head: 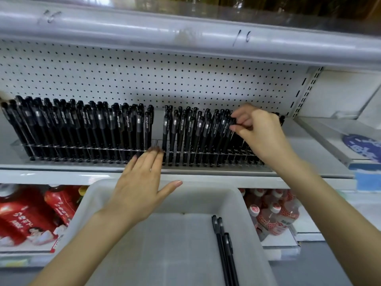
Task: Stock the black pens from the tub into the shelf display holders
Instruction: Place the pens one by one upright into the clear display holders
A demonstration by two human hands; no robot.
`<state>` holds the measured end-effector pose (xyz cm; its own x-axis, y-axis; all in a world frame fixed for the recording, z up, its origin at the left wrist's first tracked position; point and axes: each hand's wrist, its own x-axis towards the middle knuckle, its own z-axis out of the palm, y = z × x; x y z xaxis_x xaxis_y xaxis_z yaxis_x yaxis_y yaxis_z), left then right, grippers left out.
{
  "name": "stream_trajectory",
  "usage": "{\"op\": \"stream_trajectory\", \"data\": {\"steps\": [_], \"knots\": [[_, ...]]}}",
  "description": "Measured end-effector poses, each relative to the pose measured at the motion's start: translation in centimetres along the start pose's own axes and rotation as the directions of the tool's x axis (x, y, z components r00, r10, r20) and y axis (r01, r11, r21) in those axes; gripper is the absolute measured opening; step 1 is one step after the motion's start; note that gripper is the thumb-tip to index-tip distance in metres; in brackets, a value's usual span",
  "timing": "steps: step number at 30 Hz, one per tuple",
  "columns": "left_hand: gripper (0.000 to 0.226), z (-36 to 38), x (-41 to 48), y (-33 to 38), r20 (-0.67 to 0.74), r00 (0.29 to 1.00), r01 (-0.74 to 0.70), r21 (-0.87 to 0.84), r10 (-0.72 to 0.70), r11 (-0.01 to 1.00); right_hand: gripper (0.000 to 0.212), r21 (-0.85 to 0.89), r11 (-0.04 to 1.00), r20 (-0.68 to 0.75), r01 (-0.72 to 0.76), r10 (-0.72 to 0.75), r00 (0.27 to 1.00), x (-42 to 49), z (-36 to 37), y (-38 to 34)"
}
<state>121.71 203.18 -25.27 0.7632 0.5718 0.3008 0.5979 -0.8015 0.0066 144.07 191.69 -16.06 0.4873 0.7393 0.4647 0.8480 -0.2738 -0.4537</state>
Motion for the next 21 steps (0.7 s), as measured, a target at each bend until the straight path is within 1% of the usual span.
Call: {"op": "stream_trajectory", "data": {"steps": [3, 5, 7, 9, 10, 11, 12, 13, 14, 16, 17, 18, 21], "knots": [[0.099, -0.4, 0.1, 0.1, 0.005, 1.0, -0.002, -0.022, 0.002, 1.0, 0.025, -0.028, 1.0, -0.012, 0.014, -0.014, 1.0, -0.3, -0.3, -0.2], [0.101, -0.9, 0.1, 0.0, 0.034, 0.999, -0.006, -0.045, 0.008, 0.999, 0.028, -0.047, 0.999, -0.035, 0.018, -0.02, 0.999, -0.8, -1.1, -0.5], [0.1, -1.4, 0.0, -0.1, 0.056, 0.998, -0.024, -0.049, 0.026, 0.998, 0.027, -0.011, 1.0, -0.076, 0.003, -0.003, 0.997, -1.9, -2.2, -1.0], [0.094, -1.6, -0.5, -0.1, 0.031, 0.998, -0.045, -0.059, 0.047, 0.997, 0.022, 0.075, 0.997, -0.08, -0.026, 0.032, 0.996, -3.7, -2.9, -1.5], [0.09, -1.6, -0.9, -0.1, 0.016, 0.998, -0.052, -0.073, 0.053, 0.996, 0.018, 0.131, 0.99, -0.046, -0.043, 0.049, 0.998, -4.9, -2.8, -1.6], [0.088, -1.5, -1.3, -0.1, 0.006, 0.998, -0.056, -0.093, 0.057, 0.994, 0.016, 0.195, 0.978, 0.02, -0.071, 0.069, 0.997, -6.3, -2.4, -1.7], [0.087, -1.4, -1.8, -0.1, 0.007, 0.998, -0.056, -0.111, 0.057, 0.992, 0.017, 0.255, 0.959, 0.116, -0.124, 0.097, 0.988, -7.9, -1.8, -1.9], [0.086, -1.2, -2.3, -0.1, 0.016, 0.998, -0.057, -0.118, 0.06, 0.991, 0.019, 0.294, 0.935, 0.234, -0.199, 0.132, 0.963, -9.6, -1.0, -2.1], [0.085, -1.0, -2.7, -0.1, 0.029, 0.997, -0.063, -0.112, 0.067, 0.992, 0.021, 0.304, 0.91, 0.352, -0.283, 0.169, 0.921, -11.2, -0.2, -2.3], [0.086, -0.4, -3.2, -0.4, 0.07, 0.995, -0.067, -0.084, 0.073, 0.994, 0.038, 0.215, 0.887, 0.538, -0.409, 0.242, 0.807, -14.1, 1.4, -2.6], [0.088, -0.1, -3.4, -0.6, 0.092, 0.994, -0.055, -0.075, 0.061, 0.996, 0.048, 0.161, 0.885, 0.591, -0.438, 0.269, 0.76, -15.4, 2.2, -2.6], [0.09, 0.2, -3.6, -0.9, 0.115, 0.992, -0.037, -0.068, 0.045, 0.997, 0.055, 0.132, 0.878, 0.617, -0.461, 0.291, 0.731, -16.4, 2.9, -2.6], [0.094, 1.0, -4.0, -1.7, 0.15, 0.989, -0.006, -0.049, 0.013, 0.999, 0.062, 0.147, 0.807, 0.641, -0.572, 0.363, 0.676, -18.5, 4.6, -2.5]]}}
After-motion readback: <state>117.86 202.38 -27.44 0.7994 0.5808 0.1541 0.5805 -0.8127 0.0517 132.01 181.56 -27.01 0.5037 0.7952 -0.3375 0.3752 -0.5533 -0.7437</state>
